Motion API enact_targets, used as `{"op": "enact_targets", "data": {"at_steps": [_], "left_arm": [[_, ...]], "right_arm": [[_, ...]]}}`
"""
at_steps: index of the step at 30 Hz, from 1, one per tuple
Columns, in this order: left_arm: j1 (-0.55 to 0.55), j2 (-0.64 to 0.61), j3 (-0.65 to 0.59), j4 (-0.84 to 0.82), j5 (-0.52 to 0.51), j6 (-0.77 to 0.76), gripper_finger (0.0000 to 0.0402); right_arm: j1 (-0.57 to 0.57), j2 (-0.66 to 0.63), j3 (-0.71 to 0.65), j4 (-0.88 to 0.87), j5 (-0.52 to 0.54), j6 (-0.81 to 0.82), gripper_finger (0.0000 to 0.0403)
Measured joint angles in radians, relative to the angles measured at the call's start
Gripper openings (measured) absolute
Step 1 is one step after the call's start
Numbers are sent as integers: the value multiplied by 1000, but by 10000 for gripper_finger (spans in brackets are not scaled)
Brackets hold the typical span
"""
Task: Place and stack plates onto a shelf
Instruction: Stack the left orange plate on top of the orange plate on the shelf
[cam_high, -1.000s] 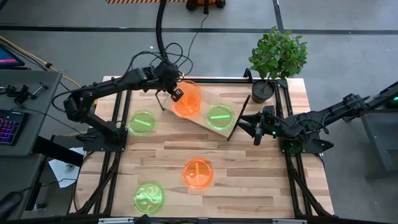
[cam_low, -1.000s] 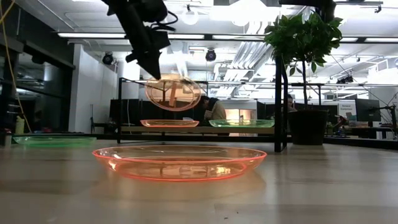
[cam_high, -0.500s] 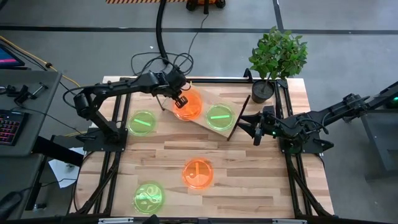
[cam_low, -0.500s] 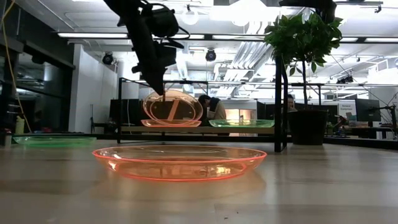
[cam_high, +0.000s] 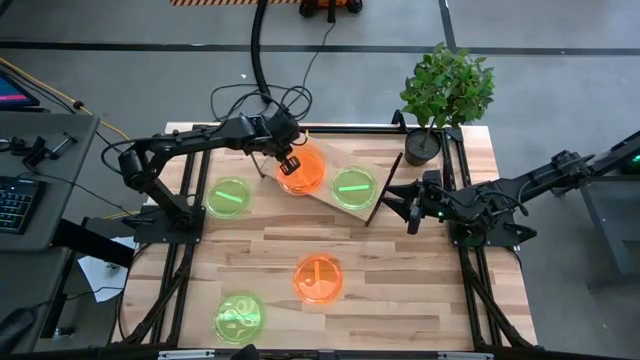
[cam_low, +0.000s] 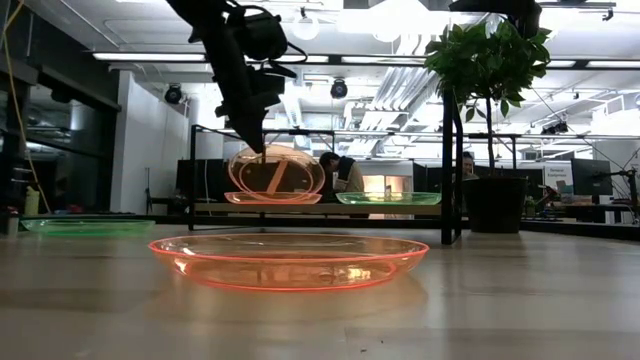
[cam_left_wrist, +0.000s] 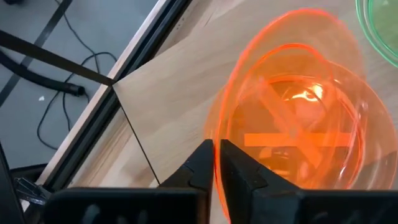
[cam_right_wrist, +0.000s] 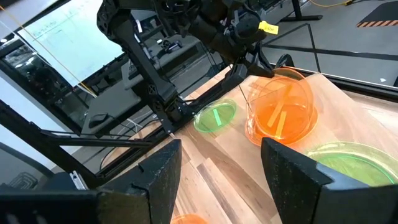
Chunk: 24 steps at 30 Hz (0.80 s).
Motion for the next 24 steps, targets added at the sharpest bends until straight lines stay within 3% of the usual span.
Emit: {"op": "enact_targets", "data": {"at_steps": [9,16,24], "left_arm": [[0,0,0,0,24,19,105],[0,-15,0,-3,59,15,141],[-21,-181,0,33,370,-105,145]], "right_arm": [[0,0,0,0,0,-1,204],[0,0,0,-1,0,-2,204],[0,0,0,0,17,23,204]]}}
